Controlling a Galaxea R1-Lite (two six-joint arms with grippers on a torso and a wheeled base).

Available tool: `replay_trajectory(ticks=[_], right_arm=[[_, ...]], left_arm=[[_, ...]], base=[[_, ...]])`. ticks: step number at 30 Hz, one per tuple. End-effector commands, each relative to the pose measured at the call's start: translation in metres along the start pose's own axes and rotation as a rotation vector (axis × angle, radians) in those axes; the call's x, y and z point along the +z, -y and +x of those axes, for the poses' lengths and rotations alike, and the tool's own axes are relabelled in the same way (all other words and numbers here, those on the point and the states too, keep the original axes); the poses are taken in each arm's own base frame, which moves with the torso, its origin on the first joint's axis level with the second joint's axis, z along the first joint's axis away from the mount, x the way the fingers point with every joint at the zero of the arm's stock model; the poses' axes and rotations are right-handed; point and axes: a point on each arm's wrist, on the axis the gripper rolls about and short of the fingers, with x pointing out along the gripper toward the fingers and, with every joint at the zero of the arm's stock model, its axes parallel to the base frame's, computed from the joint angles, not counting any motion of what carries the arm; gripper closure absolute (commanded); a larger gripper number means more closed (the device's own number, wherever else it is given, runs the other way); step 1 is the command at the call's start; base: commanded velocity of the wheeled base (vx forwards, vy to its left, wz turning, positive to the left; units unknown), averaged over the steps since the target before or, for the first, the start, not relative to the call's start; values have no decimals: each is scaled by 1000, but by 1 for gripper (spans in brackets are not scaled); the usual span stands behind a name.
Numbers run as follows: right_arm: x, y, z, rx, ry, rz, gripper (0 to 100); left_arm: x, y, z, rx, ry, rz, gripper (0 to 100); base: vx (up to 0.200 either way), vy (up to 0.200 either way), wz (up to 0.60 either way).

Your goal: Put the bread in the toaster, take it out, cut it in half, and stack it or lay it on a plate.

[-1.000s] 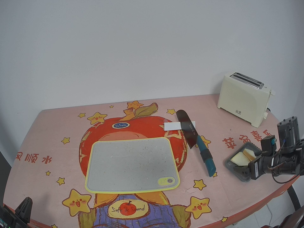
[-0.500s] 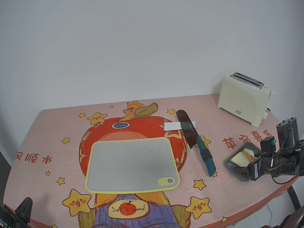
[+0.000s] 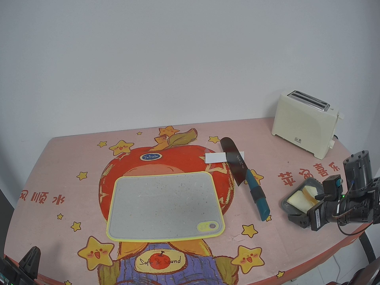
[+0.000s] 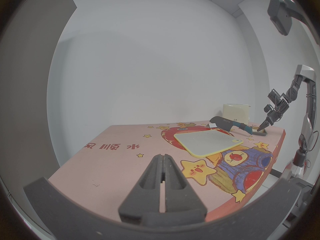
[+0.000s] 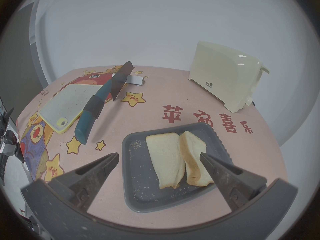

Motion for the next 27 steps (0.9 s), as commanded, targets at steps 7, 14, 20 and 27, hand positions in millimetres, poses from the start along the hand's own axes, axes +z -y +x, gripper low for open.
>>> replay_trajectory(ticks=[7,14,20,27], right_arm=[[10,0,-13,10,77,46,0],[9,1,-10,1,66,56,0],[10,1,-13,-2,78,67,0],[6,1,-11,-3,62,107,0]], left_arm=[[0,0,0,0,-1,0,100],[0,0,0,0,-1,1,100],[0,0,0,0,1,0,100],[0,0,0,1,1,0,100]], base=[[0,0,0],[0,0,0],[0,0,0],[0,0,0]])
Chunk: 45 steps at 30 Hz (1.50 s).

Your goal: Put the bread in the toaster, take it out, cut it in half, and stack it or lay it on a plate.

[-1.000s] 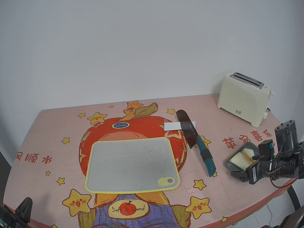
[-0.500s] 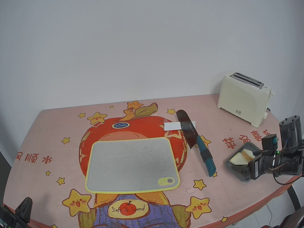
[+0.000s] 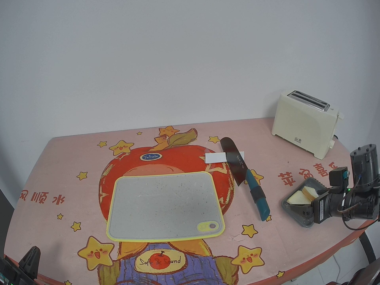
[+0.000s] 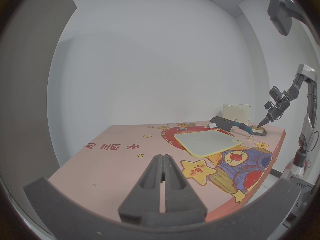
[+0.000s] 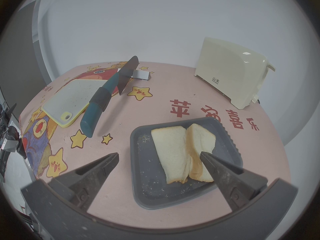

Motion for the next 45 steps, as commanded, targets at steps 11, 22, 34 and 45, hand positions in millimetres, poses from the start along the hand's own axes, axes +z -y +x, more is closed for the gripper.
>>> replay_trajectory(ticks=[11,22,34,45], right_arm=[[-12,-4,-22,-7,59,70,0],[-14,7,-61,-79,240,118,0],[-63,37,-97,-281,365,146,0],[-115,40,-116,-395,493,187,0]], left_arm=[[0,0,0,-1,0,-7,100],[0,0,0,0,0,-6,100],[-1,2,-3,13,34,4,100],[-1,1,-3,17,35,7,100]], base=[[0,0,0],[0,0,0],[0,0,0],[0,0,0]])
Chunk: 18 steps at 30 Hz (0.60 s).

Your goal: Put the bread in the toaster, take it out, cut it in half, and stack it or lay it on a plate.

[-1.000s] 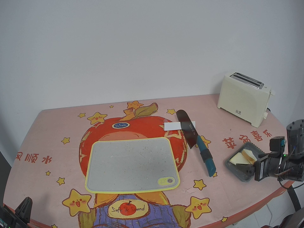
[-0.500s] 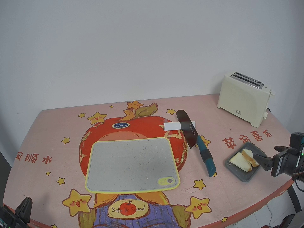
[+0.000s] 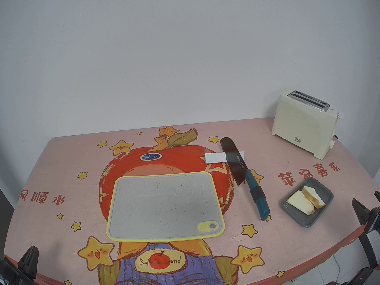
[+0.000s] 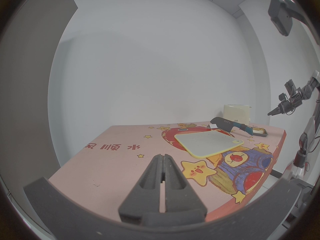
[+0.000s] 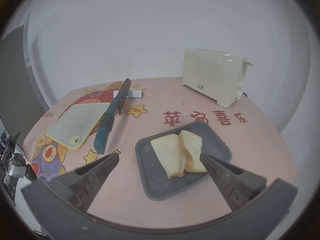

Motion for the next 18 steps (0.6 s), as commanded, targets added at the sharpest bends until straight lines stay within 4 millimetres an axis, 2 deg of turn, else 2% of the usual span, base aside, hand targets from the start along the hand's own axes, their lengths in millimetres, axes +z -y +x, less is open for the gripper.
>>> replay_trajectory(ticks=[1,3,6,13,18], right_arm=[[-23,9,-18,-49,82,29,0],[-29,9,-19,-52,85,31,0],[-50,11,-22,-75,87,38,0],[-61,13,-29,-136,147,64,0],[-72,12,-36,-17,224,58,0]], left_arm=[[0,0,0,2,4,1,100],[0,0,0,2,4,1,100],[0,0,0,6,4,0,100],[0,0,0,6,4,0,100],[0,0,0,6,4,0,100]], base=[[0,0,0],[0,0,0],[0,0,0],[0,0,0],[0,0,0]])
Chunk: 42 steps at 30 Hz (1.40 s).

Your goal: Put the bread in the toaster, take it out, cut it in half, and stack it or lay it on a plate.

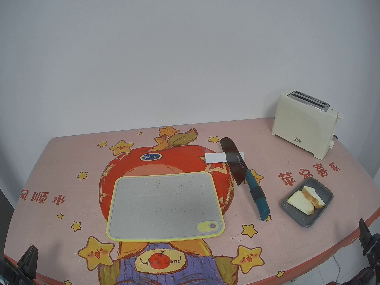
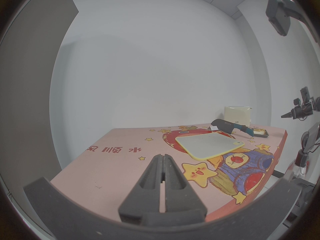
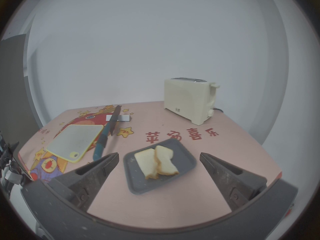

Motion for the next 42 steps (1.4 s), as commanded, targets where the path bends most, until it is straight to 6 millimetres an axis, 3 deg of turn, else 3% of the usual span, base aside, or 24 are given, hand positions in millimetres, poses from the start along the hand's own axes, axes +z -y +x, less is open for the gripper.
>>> replay_trajectory(ticks=[1,6,12,42], right_arm=[[-9,1,-11,111,116,24,0],[-13,1,-20,206,177,23,0],[-13,1,-27,200,247,24,0],[-10,0,-28,248,293,-44,0]], left_arm=[[0,0,0,0,0,0,100],[0,0,0,-3,0,0,100],[0,0,0,0,0,-9,100],[0,0,0,0,0,-11,100]], base=[[0,0,0],[0,0,0],[0,0,0],[0,0,0]])
